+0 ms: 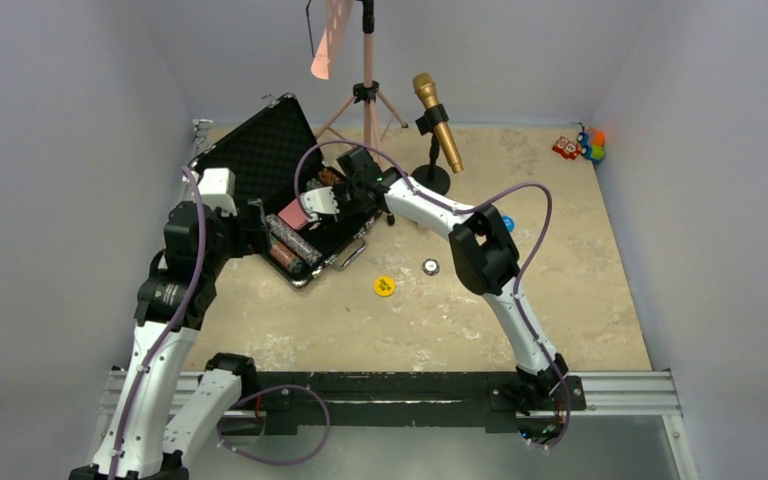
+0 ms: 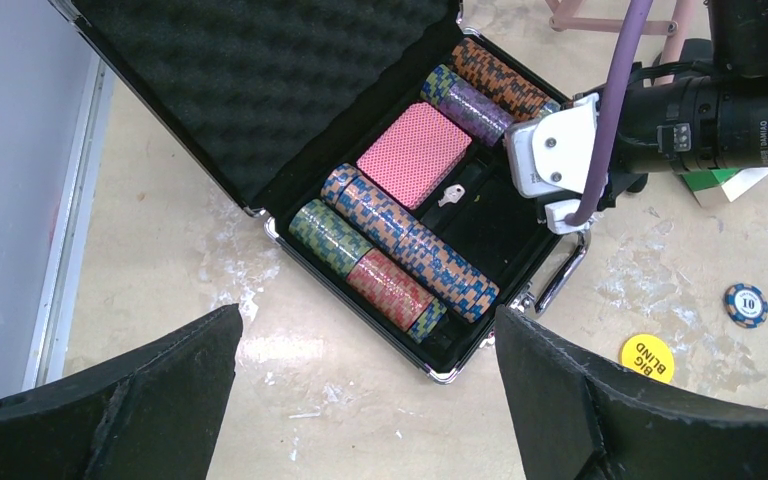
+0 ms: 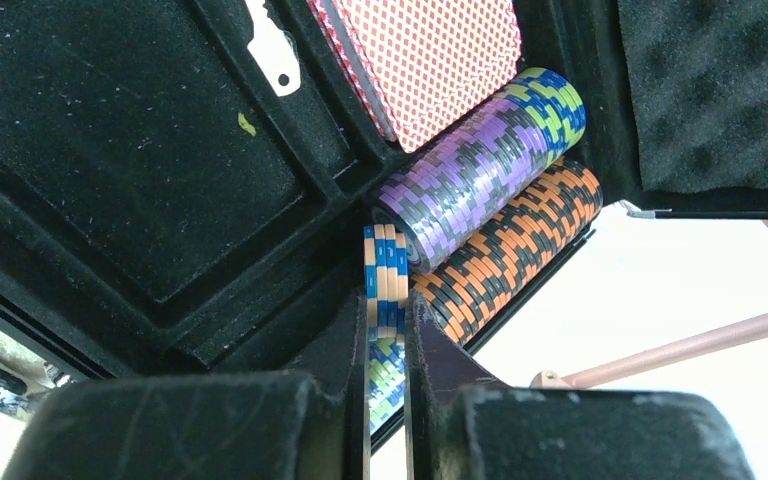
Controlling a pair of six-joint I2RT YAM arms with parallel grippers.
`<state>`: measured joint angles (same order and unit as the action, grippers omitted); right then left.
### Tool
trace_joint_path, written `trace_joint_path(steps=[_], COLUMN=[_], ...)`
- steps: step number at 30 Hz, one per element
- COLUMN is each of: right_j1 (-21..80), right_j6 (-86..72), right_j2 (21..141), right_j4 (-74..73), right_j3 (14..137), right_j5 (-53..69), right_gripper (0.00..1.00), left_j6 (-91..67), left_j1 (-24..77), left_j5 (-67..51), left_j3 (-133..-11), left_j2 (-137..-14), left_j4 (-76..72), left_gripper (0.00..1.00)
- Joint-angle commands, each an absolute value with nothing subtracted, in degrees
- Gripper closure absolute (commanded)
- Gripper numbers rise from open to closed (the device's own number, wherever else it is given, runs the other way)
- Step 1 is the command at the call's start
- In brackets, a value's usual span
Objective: Pack up texas hold em set
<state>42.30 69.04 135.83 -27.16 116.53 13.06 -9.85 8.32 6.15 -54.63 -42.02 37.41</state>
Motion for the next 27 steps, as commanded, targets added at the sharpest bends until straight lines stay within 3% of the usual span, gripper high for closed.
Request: trace_joint_path(steps=[1,17,27], right_j1=[42.18,42.43,42.54], right_j6=[71.67,71.83,70.84], right_j2=[136.16,137.12,137.17], right_j4=[-25.40,-18.44,-13.53], right_j3=[115.93,113.47,111.71], right_j5=[14.68,14.93,13.39], right_gripper=[1.00,1.00,0.69], left_j6=[-9.49,-9.67,-9.76], left_j1=[8.09,8.09,8.09], left_j5=[5.46,4.75,4.68], left_j3=[-54.81,-54.85,-54.84], left_j2=[-42.01,-42.44,-42.48], left_j4=[35.60,35.42,35.40], left_gripper=[0.00,0.00,0.00])
